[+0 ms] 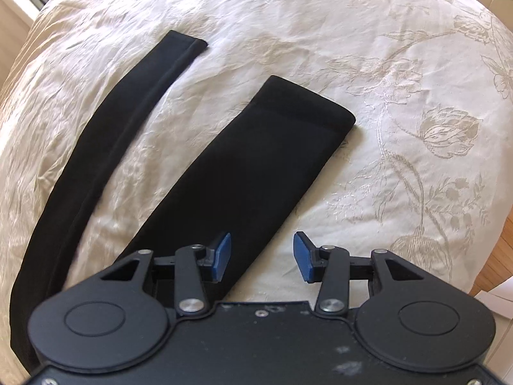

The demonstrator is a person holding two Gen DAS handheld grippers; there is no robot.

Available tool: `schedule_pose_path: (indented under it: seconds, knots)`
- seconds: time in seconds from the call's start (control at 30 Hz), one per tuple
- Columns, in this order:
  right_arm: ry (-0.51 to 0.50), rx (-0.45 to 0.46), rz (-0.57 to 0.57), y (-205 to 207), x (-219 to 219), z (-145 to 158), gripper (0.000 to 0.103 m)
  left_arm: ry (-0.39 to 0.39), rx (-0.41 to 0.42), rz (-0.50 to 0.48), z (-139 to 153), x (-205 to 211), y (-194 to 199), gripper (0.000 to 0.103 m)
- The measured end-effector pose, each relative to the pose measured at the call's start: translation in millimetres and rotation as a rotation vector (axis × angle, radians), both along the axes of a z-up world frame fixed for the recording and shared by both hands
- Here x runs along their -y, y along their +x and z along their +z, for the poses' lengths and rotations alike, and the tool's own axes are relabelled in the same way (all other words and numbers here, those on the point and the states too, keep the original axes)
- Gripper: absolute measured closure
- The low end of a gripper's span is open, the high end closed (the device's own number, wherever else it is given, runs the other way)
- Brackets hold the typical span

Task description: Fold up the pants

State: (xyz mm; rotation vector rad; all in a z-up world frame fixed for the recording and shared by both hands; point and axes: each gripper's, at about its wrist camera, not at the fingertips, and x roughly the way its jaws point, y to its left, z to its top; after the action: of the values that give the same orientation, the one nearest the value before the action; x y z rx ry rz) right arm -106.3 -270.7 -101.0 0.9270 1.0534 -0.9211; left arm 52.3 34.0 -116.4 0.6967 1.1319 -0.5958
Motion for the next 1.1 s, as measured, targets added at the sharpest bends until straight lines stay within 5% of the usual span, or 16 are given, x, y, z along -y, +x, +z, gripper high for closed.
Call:
schedule_pose_path:
  seconds: [0.27,0.3,0.37,0.6,0.87,1.1]
  knots:
    - [0.101,0.042,-0.138,-8,41,-30,0.062,0.027,0.010,0.053,3,16,0,0.095]
    - [0.113,0.057,-0.148,-8,44,-31,0.067,0.026,0.011,0.060,4,16,0,0.095]
    - [0.126,0.084,-0.149,-7,47,-31,0.097,0.022,0.017,0.068,7,15,-1,0.095]
    - [0.051,0.128,-0.072,-7,41,0,0.098,-0.012,0.056,0.036,28,8,-13,0.095]
    - [0.028,0.062,-0.054,-31,33,27,0.098,-0.050,0.037,-0.014,54,-9,-40,0.095]
    - [0.020,0.111,-0.036,-21,35,46,0.097,-0.124,0.069,0.068,82,-15,-12,0.095]
